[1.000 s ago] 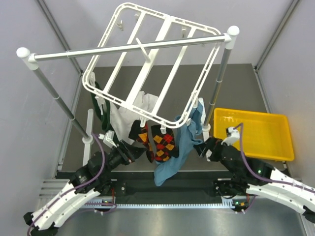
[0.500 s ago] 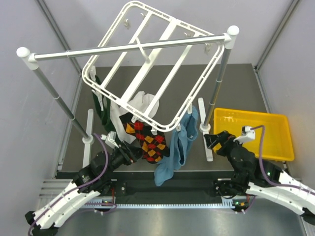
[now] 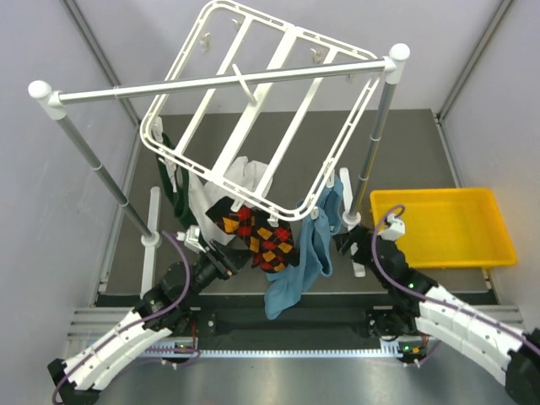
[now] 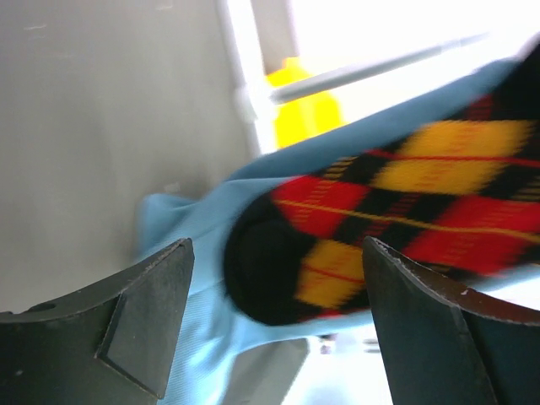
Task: Clip the socks to the hanger
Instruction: Reset both arms
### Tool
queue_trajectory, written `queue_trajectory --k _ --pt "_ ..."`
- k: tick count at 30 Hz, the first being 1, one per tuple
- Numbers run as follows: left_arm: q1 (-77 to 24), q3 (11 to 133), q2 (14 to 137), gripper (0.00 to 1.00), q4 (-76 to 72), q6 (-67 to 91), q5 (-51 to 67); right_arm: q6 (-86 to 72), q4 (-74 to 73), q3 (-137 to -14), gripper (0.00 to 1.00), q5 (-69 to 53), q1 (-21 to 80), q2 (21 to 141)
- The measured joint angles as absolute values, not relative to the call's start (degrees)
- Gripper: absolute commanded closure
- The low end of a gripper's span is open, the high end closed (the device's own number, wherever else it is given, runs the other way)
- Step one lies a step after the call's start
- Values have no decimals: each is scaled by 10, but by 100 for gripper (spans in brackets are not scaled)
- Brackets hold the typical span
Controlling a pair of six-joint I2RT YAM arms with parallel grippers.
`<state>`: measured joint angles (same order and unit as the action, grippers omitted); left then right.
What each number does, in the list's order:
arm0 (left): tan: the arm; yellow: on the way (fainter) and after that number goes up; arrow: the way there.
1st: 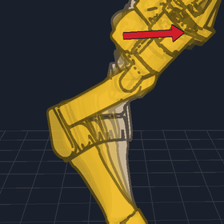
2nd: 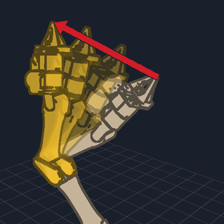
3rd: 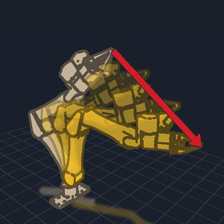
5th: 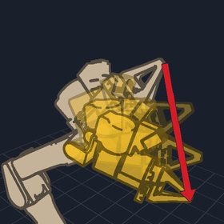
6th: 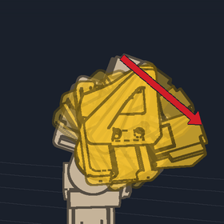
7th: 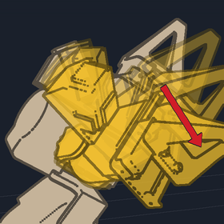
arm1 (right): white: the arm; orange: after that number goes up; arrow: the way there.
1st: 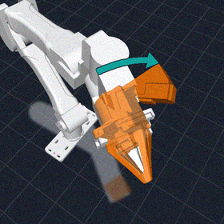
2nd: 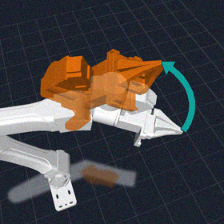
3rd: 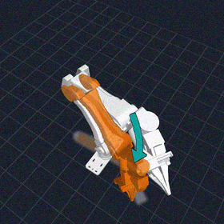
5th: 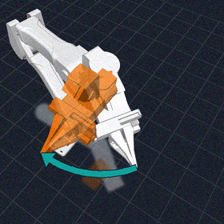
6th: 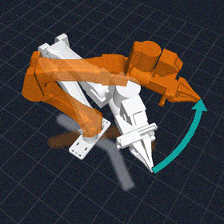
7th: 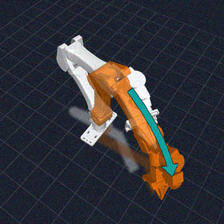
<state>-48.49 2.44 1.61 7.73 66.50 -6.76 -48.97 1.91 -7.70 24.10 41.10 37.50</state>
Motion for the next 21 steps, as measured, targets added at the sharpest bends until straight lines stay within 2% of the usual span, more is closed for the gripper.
queue_trajectory --k 5,7,14,21 --pt "-485 24 16 16 3 679 -44 -477 11 -17 0 173 390 69" --pt "-485 24 16 16 -13 679 -37 -477 10 -22 0 165 388 9" --pt "-485 24 16 18 -25 679 -28 -496 21 -22 0 138 387 109" --pt "-485 24 16 18 -22 683 -22 -513 -7 -22 0 135 387 5"
